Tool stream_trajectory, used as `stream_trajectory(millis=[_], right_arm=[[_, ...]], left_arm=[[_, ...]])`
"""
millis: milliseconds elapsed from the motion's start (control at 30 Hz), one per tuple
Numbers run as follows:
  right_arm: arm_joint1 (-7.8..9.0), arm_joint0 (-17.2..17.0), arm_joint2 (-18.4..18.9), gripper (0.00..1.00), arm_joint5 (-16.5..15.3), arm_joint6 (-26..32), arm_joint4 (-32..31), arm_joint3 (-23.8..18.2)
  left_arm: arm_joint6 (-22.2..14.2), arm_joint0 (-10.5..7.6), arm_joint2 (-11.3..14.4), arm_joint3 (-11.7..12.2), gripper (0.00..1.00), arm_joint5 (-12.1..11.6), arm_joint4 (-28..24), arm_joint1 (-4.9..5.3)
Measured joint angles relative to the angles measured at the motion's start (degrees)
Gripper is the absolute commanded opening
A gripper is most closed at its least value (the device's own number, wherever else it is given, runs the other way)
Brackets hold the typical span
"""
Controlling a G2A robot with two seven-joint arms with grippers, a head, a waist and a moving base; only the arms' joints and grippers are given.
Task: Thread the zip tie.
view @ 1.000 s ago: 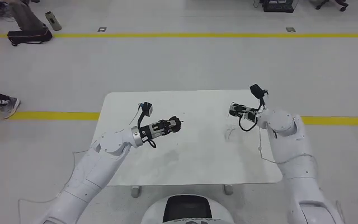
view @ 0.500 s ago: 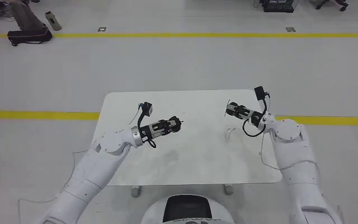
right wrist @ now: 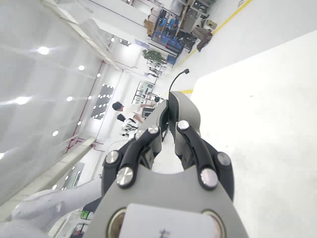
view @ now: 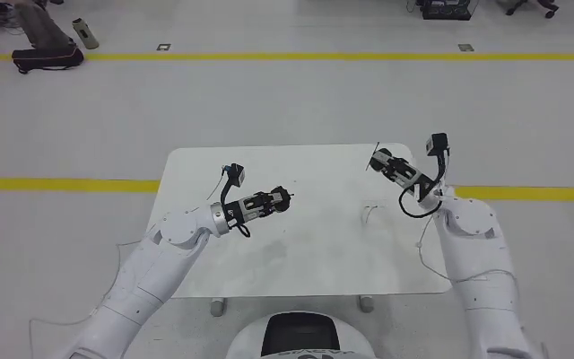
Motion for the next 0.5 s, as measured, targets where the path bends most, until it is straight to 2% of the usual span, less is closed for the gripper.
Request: stream_trajectory(millis=[100,400,500], right_arm=[[-0.22,-1.06,0.60,0.00,0.00,1.85,4.17,-1.52],[-0.23,-1.08,0.61,0.00,0.00,1.87,4.33,-1.52],[-0.23,-1.81,0.52,0.00,0.00,0.17,5.13,-2.80]], left_arm=[[0.00,0.00,0.00,0.00,0.00,0.00,0.00,0.00],[0.00,0.00,0.00,0.00,0.00,0.00,0.00,0.00],[0.00,0.00,0.00,0.00,0.00,0.00,0.00,0.00]])
